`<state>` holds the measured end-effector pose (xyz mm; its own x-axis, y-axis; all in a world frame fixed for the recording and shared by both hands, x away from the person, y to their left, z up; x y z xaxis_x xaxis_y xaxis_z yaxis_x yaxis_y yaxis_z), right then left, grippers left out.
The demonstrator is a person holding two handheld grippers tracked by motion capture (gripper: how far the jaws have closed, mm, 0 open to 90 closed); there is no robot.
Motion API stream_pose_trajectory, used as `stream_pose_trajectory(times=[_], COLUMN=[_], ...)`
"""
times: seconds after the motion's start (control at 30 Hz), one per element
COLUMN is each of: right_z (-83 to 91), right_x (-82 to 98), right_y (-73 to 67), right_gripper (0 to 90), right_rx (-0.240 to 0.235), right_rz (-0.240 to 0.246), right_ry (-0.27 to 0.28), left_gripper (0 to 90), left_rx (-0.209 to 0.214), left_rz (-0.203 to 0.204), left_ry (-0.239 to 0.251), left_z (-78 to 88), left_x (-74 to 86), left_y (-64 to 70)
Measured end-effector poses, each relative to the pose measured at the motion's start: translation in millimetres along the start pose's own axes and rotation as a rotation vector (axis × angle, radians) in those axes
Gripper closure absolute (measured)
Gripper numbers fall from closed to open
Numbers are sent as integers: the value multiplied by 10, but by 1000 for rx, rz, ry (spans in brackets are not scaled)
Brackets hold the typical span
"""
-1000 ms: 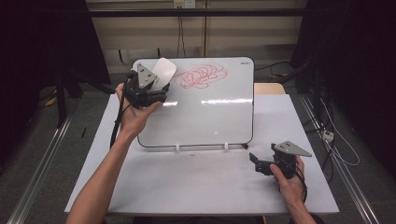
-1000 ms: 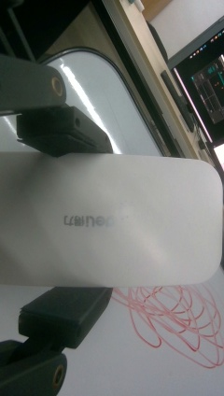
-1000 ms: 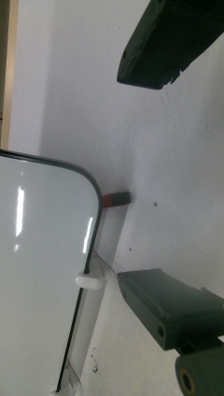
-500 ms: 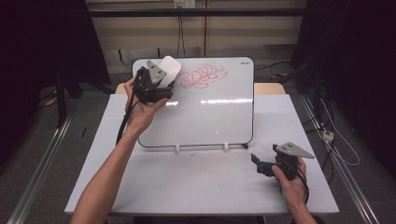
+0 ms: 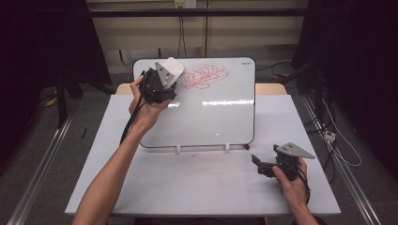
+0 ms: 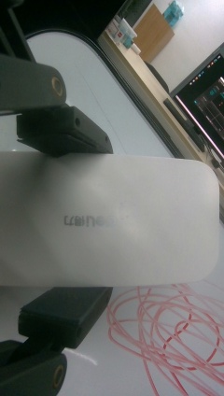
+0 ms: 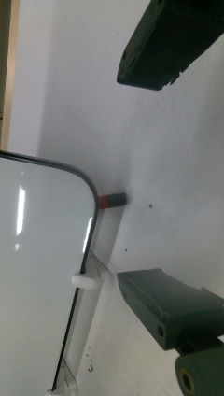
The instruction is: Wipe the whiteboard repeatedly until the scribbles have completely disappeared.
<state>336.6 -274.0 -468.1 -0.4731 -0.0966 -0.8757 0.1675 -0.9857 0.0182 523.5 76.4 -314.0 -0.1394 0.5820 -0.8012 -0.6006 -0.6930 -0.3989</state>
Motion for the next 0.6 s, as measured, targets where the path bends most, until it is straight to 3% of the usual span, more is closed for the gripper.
stream_pose_trajectory(times=[0.6], right_z=[-10], right_x=[-5], right_y=[-19], right_gripper=[57], right_rx=[-2], right_rz=[1], right_ry=[-2], left_gripper=[312], left_rx=[-27], left_rz=[-8], left_ry=[-15], left_z=[-33], left_x=[-33], left_y=[67])
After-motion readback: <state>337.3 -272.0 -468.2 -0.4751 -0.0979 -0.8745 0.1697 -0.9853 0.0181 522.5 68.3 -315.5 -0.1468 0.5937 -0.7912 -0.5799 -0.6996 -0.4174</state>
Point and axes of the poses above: each handheld gripper's, and its own axes: z roughly backward along the jaws, x roughly out of its underside, y roughly to its right, the point moved 4 cm from there along -z, roughly forward along the jaws, and after that the axes turned 11 degrees about x, right-handed, at the moved point
